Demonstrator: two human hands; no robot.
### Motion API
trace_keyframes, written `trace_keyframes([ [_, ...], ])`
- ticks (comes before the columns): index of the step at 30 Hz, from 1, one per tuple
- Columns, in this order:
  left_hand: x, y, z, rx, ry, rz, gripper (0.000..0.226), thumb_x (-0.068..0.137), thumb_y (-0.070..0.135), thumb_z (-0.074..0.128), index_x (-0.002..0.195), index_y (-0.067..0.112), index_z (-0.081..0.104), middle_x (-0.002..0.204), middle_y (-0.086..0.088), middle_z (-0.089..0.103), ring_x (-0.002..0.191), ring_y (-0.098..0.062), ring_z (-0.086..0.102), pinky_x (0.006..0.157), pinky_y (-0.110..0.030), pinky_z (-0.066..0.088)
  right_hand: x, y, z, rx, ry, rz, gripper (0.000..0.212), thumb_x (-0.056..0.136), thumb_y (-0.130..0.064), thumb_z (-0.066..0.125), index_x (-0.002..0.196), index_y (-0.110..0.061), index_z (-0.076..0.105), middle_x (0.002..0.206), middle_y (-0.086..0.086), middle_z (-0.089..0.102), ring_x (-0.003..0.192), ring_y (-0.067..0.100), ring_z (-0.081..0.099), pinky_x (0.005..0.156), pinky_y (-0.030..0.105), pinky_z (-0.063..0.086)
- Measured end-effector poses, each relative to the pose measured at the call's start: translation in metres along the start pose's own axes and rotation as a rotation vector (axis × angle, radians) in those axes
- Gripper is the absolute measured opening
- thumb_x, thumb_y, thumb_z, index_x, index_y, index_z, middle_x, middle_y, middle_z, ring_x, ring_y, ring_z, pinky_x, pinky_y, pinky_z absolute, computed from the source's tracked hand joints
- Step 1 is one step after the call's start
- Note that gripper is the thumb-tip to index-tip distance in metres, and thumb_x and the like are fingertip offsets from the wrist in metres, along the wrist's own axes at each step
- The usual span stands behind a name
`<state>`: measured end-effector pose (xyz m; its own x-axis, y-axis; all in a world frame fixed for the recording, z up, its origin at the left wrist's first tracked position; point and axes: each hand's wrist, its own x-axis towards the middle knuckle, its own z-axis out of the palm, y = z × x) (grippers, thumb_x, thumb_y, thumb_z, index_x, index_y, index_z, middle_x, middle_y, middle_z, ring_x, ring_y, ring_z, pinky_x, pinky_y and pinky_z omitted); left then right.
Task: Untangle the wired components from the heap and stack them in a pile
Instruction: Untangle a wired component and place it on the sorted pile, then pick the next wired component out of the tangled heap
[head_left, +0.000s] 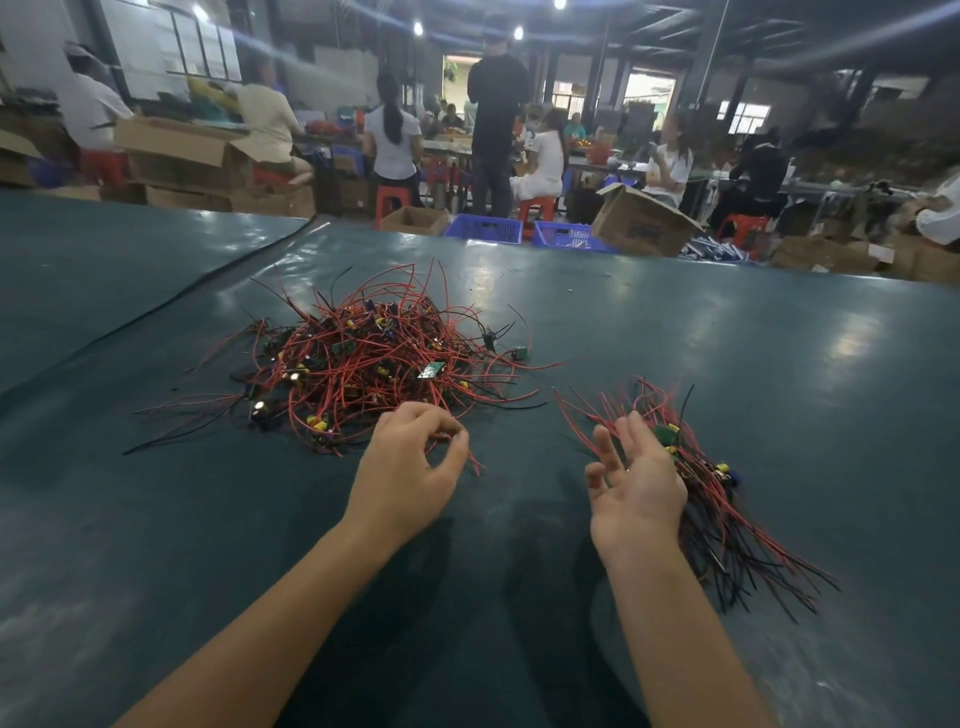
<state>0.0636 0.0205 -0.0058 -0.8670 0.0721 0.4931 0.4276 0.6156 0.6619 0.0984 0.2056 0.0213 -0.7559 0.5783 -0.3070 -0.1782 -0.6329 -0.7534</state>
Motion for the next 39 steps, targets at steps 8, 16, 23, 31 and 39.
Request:
trace_keyframes([
  [8,-0.006,-0.021,0.011,0.464,-0.401,-0.035,0.047,0.095,0.054,0.04,0.141,0.044,0.04,0.155,0.003,0.032,0.142,-0.019,0.023,0.113,-0.043,0.014,-0.004,0.009,0.004,-0.15,-0.127,0.078,0.016,0.094,-0.025,0.061,0.108,-0.02,0.064,0.105,-0.003,0.074,0.058,0.007,0.067,0.041,0.018,0.042],
  [16,-0.006,-0.007,0.007,0.125,-0.077,0.105,0.013,0.09,0.028,0.064,0.094,0.02,0.073,0.103,0.01,0.066,0.102,-0.015,0.056,0.099,-0.036,0.035,-0.013,0.016,0.008,-0.286,-0.216,0.095,0.015,0.093,-0.028,0.063,0.106,-0.021,0.065,0.097,-0.004,0.076,0.06,0.008,0.068,0.038,0.018,0.042],
  [23,-0.015,0.013,0.008,-0.005,-0.106,0.356,0.014,0.085,0.024,0.064,0.085,0.015,0.074,0.095,0.01,0.069,0.089,-0.008,0.06,0.087,-0.033,0.042,-0.025,0.029,0.013,-0.533,-0.445,0.037,0.022,0.093,-0.029,0.064,0.098,-0.008,0.069,0.084,0.002,0.075,0.072,0.01,0.067,0.052,0.025,0.052],
  [31,-0.019,0.019,0.009,-0.068,-0.171,0.406,0.026,0.087,0.034,0.058,0.069,0.019,0.069,0.071,0.01,0.067,0.071,-0.01,0.057,0.075,-0.031,0.041,-0.022,0.032,0.013,-0.537,-0.437,-0.128,0.014,0.097,-0.018,0.058,0.088,-0.015,0.069,0.071,-0.003,0.072,0.059,0.008,0.063,0.058,0.029,0.055],
  [39,-0.004,0.025,-0.001,-0.753,-0.116,-0.241,0.046,0.088,0.054,0.045,0.075,0.022,0.076,0.077,0.0,0.073,0.071,-0.01,0.067,0.065,-0.016,0.049,-0.025,0.04,0.007,-0.871,-0.647,-0.832,0.017,0.092,-0.008,0.064,0.104,-0.015,0.074,0.1,-0.006,0.068,0.096,0.008,0.064,0.084,0.026,0.054],
])
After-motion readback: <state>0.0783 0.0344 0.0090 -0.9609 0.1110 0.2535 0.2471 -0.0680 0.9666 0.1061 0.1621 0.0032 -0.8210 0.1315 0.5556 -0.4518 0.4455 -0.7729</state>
